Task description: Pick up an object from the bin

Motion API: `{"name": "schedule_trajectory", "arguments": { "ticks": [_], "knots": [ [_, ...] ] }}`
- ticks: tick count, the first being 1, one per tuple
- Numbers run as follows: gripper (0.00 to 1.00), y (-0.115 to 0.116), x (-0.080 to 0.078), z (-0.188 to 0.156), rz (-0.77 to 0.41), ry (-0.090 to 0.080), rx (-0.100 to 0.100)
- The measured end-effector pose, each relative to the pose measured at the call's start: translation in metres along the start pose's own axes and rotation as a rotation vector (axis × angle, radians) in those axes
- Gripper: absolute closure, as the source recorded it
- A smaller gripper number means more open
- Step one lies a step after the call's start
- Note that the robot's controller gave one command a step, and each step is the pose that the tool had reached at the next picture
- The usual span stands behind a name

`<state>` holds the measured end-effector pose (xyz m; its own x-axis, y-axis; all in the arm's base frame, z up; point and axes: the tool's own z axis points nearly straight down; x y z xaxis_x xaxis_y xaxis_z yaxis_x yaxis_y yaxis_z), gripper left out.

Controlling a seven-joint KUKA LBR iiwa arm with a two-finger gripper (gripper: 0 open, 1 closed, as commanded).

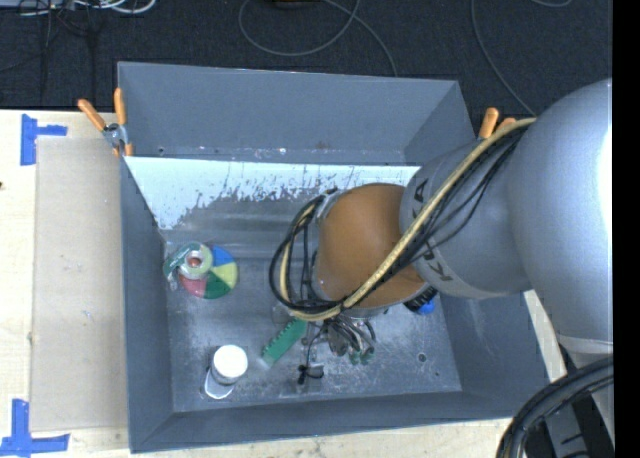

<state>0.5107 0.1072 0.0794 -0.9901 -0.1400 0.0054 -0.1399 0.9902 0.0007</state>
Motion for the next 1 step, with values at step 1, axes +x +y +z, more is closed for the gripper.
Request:
{"name": "schedule_trajectory", "arguments": {
  "ticks": [1],
  "knots": [
    [1.00, -0.0093, -0.0117, 0.0091, -0.115, 0.002, 0.002]
  ]
}}
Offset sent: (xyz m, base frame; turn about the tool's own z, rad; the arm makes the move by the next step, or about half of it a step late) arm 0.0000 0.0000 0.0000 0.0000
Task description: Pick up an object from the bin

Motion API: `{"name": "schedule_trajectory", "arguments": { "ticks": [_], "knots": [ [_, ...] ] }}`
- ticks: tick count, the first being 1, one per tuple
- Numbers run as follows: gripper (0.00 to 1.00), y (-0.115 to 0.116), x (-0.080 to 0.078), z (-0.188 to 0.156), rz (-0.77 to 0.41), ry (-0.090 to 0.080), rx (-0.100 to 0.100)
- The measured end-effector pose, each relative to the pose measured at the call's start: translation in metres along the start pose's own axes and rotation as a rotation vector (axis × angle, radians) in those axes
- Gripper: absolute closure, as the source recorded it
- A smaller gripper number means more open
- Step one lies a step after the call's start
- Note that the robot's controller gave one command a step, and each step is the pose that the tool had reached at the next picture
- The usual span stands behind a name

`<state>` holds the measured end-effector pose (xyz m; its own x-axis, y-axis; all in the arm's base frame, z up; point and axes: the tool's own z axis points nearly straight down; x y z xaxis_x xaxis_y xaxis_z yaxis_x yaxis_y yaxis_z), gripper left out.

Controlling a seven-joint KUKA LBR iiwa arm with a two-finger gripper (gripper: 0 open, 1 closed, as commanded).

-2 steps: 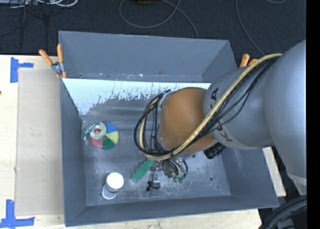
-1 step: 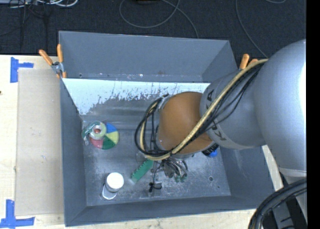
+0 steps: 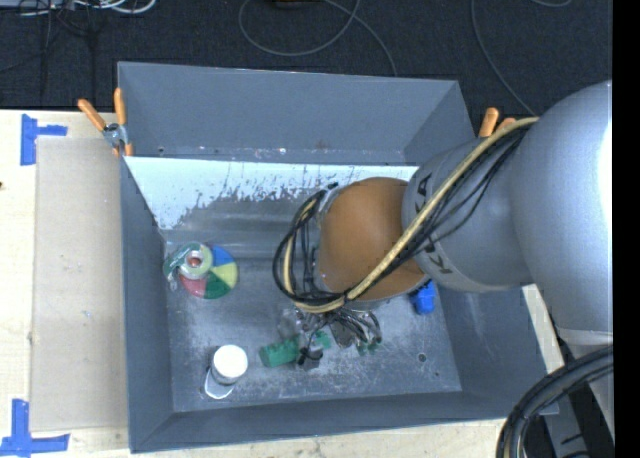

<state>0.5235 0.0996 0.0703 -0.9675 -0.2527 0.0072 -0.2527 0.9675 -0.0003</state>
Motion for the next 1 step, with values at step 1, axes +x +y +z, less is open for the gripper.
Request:
{"name": "schedule_trajectory", "arguments": {
  "ticks": [1],
  "knots": [
    [0.00, -0.0004, 0.0004, 0.0009, 0.002, 0.000, 0.000]
  ]
}}
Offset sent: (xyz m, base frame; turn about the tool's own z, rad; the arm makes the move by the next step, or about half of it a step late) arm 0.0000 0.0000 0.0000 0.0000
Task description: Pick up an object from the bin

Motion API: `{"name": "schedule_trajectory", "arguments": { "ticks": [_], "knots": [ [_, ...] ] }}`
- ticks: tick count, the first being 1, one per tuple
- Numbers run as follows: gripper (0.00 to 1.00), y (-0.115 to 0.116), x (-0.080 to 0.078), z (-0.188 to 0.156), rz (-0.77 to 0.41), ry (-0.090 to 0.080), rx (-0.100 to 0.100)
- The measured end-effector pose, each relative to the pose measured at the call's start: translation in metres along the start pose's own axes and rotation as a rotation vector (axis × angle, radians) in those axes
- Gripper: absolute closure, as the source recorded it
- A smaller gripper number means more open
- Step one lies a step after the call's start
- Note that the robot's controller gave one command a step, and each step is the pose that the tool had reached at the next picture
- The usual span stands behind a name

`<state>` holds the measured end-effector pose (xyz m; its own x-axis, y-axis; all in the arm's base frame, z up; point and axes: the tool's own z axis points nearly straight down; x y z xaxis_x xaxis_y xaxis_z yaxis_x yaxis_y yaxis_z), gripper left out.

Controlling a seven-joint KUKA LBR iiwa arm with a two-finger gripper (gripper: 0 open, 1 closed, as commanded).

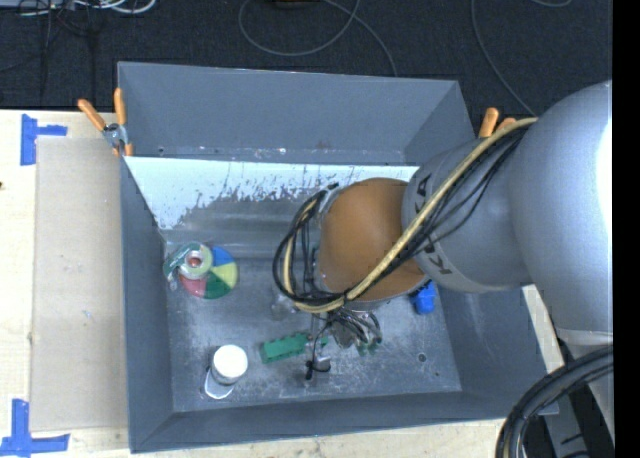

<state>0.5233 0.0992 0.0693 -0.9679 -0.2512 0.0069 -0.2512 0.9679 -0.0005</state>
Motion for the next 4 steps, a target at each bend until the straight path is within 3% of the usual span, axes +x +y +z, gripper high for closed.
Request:
{"name": "schedule_trajectory", "arguments": {
  "ticks": [1, 4],
  "knots": [
    [1.00, 0.000, 0.000, -0.001, 0.001, 0.001, 0.000],
    [1.00, -0.017, 0.006, -0.017, -0.018, 0.002, 0.000]
  ]
}}
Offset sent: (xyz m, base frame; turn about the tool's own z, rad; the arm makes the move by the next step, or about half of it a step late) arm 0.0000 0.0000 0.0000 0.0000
